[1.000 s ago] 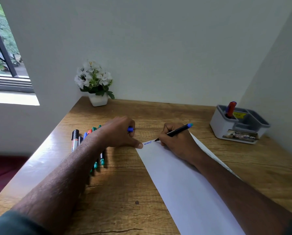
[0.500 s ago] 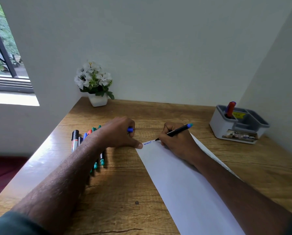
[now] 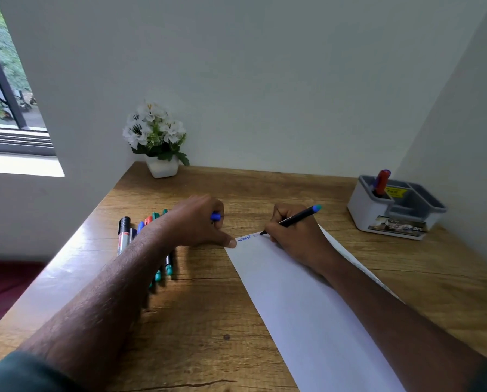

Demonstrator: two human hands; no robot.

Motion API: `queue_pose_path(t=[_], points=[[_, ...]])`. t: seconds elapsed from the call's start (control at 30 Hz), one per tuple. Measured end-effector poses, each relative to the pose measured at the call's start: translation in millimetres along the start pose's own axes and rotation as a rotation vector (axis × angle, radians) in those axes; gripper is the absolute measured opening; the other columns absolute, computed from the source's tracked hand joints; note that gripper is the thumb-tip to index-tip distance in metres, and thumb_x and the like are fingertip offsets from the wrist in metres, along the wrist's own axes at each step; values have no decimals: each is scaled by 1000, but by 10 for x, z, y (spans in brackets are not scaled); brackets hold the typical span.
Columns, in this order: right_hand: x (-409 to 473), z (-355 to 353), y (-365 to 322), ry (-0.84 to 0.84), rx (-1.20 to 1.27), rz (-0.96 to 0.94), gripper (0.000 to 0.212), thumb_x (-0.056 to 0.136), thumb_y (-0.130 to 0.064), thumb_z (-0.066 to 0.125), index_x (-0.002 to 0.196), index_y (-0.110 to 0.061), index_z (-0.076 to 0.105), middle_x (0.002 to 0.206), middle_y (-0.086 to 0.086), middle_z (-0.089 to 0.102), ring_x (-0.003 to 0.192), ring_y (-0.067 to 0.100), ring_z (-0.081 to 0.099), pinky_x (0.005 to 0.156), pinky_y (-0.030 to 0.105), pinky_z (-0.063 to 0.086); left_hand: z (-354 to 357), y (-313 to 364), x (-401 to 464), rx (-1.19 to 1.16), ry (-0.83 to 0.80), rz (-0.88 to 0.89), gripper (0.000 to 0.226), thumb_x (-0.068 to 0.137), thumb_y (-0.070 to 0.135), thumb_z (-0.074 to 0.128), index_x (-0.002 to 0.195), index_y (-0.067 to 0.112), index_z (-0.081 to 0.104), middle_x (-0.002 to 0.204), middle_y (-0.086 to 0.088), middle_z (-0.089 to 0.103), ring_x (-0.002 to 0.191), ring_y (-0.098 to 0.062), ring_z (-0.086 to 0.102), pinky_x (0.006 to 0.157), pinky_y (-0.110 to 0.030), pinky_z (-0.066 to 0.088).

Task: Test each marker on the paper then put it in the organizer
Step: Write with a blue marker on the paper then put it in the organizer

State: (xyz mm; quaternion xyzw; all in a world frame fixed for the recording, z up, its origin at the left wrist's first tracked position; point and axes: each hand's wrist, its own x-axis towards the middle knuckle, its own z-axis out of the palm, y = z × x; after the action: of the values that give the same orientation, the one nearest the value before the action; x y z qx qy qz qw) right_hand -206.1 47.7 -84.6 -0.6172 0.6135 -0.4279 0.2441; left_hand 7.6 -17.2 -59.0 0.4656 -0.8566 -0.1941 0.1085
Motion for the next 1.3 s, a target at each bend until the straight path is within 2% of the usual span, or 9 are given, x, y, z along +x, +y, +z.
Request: queue_pose_path(t=[0.3,0.7,0.83,0.93,1.0,1.1,1.17,1.23,1.3], points=[[1,3,0,10,10,9,23,79,-6,65,70,7,48,63,9,52,61,16,46,58,31,37,2,-21,19,-3,1,0,41,67,51,85,74,24,55,80,6,58,72,-11,49,59,-26,33],[26,3,22,13,0,-7,25,81,-7,65,68,4,46,60,5,49,59,12,42,55,28,35,-8,-3,1,-2,-15,-14,40,69,49,84,75,24,54,81,6,58,73,-11,48,61,-25,34],[37,-4,34,26,12,-3,28,80,-5,64,64,2,43,60,5,46,55,8,38,51,19,31,-16,16,-12,-2,-15,-18,40,69,49,84,74,24,54,80,6,57,73,-10,48,59,-25,32],[52,-3,46,45,23,14,29,80,-4,63,60,-7,42,56,-1,42,52,4,40,49,16,30,-3,2,-9,-3,-2,-17,41,68,49,85,73,24,53,79,7,55,72,-10,47,58,-24,31],[58,-19,55,73,65,23,26,82,-6,63,62,-3,46,55,-3,45,54,4,44,51,16,34,-4,-8,6,1,5,-17,41,67,49,86,74,25,54,79,8,55,71,-9,47,58,-24,31],[50,-35,42,121,138,-38,24,84,1,61,62,0,51,53,-10,47,52,-2,46,52,9,35,-11,-15,1,7,31,5,38,69,50,85,84,29,57,88,10,55,77,-8,47,62,-25,33],[33,-43,21,143,197,-101,24,82,4,61,61,4,51,55,-8,49,54,-2,48,56,9,38,-1,-8,3,-31,84,60,25,81,43,77,95,31,59,94,13,56,86,-9,52,67,-24,37],[9,-56,3,113,272,-172,21,81,-2,60,60,-1,56,57,-6,52,58,4,50,61,14,41,5,7,12,-139,149,131,10,92,25,65,101,30,63,99,12,62,93,-11,57,74,-24,40],[-17,-66,-22,67,363,-199,20,81,-7,56,62,-12,61,58,-5,58,61,8,55,63,20,43,6,11,18,-262,173,169,23,96,10,57,109,26,68,107,13,65,102,-5,59,85,-22,43]])
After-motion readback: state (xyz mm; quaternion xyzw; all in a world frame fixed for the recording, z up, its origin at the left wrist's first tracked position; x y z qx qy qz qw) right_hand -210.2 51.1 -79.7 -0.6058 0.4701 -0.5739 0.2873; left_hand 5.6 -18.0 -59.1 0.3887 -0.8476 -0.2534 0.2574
